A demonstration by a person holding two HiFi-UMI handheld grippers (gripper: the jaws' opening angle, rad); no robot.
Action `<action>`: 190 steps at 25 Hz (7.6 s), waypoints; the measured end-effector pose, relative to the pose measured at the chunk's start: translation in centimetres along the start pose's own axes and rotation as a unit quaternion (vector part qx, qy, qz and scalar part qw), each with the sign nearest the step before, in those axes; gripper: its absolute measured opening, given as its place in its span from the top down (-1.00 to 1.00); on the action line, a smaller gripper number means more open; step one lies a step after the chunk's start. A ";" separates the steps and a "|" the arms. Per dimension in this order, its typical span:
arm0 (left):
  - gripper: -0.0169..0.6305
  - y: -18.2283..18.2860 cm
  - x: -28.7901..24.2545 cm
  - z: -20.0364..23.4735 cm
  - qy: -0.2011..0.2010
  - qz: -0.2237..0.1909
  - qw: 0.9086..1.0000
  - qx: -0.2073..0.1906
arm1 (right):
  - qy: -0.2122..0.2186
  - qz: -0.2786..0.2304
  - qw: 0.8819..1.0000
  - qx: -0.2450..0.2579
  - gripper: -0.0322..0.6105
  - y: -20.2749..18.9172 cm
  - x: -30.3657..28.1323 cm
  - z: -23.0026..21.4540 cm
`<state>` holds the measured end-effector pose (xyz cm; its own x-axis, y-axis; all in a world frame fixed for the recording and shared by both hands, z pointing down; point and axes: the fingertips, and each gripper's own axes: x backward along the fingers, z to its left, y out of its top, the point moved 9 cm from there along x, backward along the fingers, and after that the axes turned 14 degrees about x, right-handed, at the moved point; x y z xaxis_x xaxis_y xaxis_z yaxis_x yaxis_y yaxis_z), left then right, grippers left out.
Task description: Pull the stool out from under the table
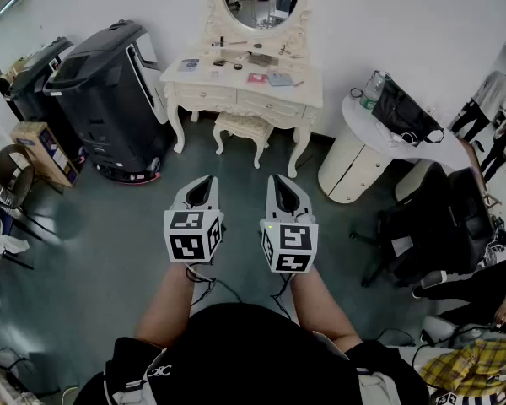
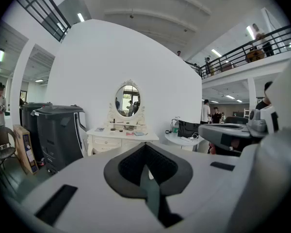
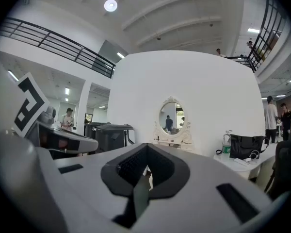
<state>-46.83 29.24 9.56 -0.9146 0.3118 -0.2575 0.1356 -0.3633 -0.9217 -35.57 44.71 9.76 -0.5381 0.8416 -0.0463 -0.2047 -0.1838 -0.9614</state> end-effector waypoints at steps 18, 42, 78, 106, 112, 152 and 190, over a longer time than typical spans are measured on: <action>0.94 -1.7 0.4 0.5 0.006 0.019 1.000 0.003 | 0.028 0.024 0.999 -0.027 0.88 -1.6 0.2 1.1; 0.94 -1.4 1.7 7.0 -0.026 0.037 0.999 0.002 | 0.003 0.041 0.999 -0.017 0.88 -0.5 -1.7 7.4; 0.94 2.0 -19.0 6.5 0.007 0.072 0.997 -0.035 | 0.022 0.037 0.998 -0.053 0.88 -5.4 -19.5 -4.6; 0.94 3.7 -38.2 5.3 0.002 0.084 0.996 -0.001 | 0.037 0.071 0.996 -0.029 0.88 -10.1 -33.5 -15.8; 0.94 6.3 -44.1 8.0 -0.007 0.082 0.997 0.012 | 0.034 0.072 0.997 -0.015 0.88 -9.4 -40.2 -17.0; 0.95 -3.8 -64.3 19.9 0.042 0.220 0.941 0.255 | 0.167 0.240 0.955 0.038 0.88 -19.7 -60.1 -18.0; 0.37 -35.5 -88.3 37.9 0.016 0.004 0.782 0.623 | 0.351 0.399 0.839 0.119 0.88 -55.9 -70.9 -11.4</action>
<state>14.66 -18.68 76.03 -0.9028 0.3197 -0.2876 -0.3535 -0.9326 0.0729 23.33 1.05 63.72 0.0164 0.4791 -0.8776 -0.2103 -0.8564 -0.4715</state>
